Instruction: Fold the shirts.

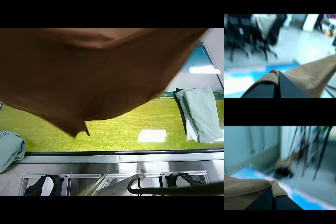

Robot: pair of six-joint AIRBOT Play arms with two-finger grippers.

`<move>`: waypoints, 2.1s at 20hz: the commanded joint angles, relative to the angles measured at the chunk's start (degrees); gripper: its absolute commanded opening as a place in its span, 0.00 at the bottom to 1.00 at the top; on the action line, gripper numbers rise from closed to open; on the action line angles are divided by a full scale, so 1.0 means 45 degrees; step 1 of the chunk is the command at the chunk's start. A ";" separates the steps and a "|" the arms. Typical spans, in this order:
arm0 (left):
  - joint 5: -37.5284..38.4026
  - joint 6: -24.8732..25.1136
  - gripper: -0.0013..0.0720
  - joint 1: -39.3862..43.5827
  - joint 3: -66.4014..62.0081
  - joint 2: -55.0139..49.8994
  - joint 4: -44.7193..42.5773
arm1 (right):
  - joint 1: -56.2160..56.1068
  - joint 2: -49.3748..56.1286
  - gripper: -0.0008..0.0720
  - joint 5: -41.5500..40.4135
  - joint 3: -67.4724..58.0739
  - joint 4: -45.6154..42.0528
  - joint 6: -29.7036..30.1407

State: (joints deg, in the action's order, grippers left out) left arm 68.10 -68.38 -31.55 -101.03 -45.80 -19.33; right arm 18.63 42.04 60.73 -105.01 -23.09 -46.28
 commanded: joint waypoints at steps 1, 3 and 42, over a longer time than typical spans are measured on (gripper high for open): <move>-0.0408 -0.0379 0.04 -0.1880 -0.2302 0.0908 0.0282 | -0.0010 -0.1122 0.04 -0.1710 -0.0831 -0.0500 0.0000; 0.0738 -0.0384 0.04 -0.3147 -0.3225 0.0476 0.0287 | -0.0010 -0.1020 0.04 -0.1311 -0.0816 -0.0622 -0.0005; 0.0806 -0.2584 0.04 0.4964 -0.1836 -1.4994 -1.1633 | -0.3215 1.2842 0.04 -0.1112 0.1321 -0.3949 -0.0981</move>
State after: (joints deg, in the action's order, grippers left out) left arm 72.12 -79.11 -10.39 -109.25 -113.23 -68.58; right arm 6.24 99.94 56.66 -98.98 -37.80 -49.56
